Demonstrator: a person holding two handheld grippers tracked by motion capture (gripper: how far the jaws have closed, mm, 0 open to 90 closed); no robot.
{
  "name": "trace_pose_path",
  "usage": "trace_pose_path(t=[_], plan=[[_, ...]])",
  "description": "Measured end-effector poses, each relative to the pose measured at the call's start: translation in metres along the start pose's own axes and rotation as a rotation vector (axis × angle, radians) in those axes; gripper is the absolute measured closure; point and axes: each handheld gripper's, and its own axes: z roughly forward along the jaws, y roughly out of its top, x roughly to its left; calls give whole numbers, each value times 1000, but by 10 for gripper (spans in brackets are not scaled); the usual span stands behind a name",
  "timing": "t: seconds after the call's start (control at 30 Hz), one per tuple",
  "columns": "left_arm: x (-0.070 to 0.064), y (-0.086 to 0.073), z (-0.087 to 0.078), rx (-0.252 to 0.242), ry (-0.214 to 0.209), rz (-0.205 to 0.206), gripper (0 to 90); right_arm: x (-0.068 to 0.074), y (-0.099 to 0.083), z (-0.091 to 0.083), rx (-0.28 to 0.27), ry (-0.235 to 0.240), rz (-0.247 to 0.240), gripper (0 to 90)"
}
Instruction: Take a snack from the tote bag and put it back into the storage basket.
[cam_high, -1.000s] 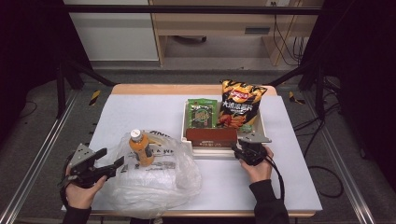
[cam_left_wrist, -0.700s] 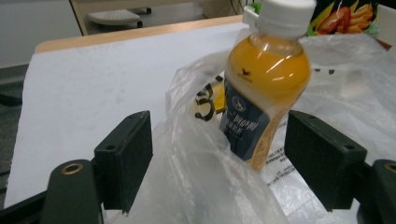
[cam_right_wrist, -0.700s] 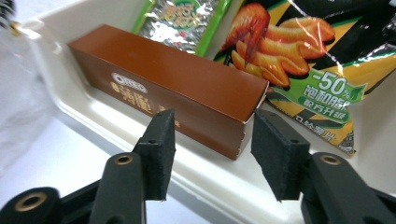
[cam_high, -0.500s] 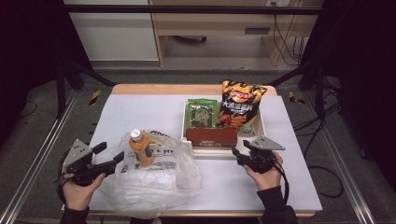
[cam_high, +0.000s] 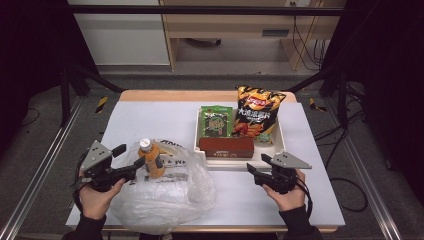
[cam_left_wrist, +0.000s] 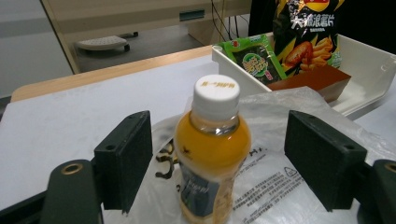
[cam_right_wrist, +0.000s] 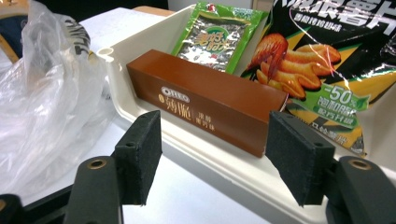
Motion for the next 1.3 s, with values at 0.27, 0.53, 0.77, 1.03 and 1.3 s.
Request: trace_pose_path(t=[0.27, 0.53, 0.77, 1.03, 1.3], plan=[[-6, 0, 23, 45, 29, -4, 225, -3, -5, -5, 6, 0, -4, 360], [-4, -11, 37, 91, 41, -17, 225, -3, -11, -8, 20, -1, -3, 384], [0, -15, 48, 123, 53, -28, 226, -4, -10, -11, 2, 11, 6, 398], [-2, -16, 61, 148, 63, -29, 229, -2, -11, -8, 12, 21, 15, 400], [-1, -19, 66, 147, 52, -56, 275, -4, -11, -9, 14, 16, 32, 401]])
